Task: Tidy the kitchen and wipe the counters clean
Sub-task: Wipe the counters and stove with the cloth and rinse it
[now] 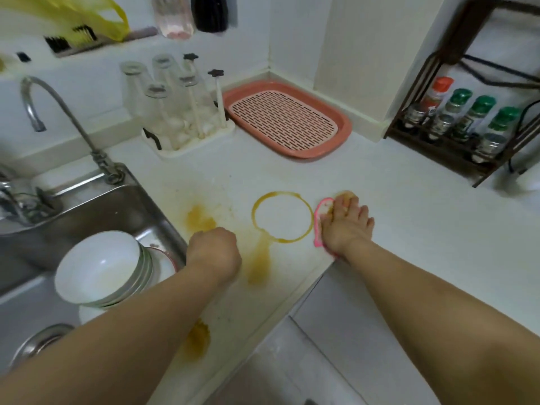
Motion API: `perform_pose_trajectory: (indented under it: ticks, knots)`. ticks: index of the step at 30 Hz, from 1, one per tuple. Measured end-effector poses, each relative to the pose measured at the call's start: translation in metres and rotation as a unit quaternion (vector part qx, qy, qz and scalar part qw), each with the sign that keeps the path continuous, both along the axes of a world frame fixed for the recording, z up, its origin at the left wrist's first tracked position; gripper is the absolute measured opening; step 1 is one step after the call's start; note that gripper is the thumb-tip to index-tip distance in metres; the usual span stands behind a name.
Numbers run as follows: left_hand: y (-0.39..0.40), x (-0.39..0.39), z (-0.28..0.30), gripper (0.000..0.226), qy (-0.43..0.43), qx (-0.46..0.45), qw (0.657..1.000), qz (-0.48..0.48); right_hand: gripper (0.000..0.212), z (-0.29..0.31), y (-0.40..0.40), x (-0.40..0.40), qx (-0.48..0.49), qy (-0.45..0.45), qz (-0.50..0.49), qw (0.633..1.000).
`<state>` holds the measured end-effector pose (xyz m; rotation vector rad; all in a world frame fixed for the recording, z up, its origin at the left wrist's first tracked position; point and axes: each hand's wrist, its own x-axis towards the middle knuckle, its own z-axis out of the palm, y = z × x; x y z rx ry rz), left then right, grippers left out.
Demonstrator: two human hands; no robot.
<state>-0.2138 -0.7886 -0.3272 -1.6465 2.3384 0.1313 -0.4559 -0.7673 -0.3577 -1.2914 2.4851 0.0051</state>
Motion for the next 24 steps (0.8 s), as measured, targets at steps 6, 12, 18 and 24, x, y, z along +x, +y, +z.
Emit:
perform_pose_trajectory:
  ticks: [6, 12, 18, 24]
  knots:
    - [0.002, -0.010, 0.001, 0.029, 0.001, -0.001, 0.999, 0.054, 0.060, 0.002, 0.044, 0.012, 0.002, 0.036, 0.248, 0.968]
    - [0.009, -0.007, 0.004, 0.033, 0.049, 0.030, 0.995, 0.081, 0.062, -0.002, -0.035, -0.051, 0.000, 0.026, 0.038, 0.999]
    - [0.024, -0.007, 0.002, 0.035, 0.104, 0.049, 0.987, 0.109, 0.058, -0.016, -0.019, 0.051, -0.073, 0.031, 0.351, 0.933]
    - [0.025, -0.005, 0.011, 0.042, 0.113, 0.090, 0.983, 0.110, 0.057, -0.016, 0.024, 0.018, -0.086, 0.053, 0.409, 0.907]
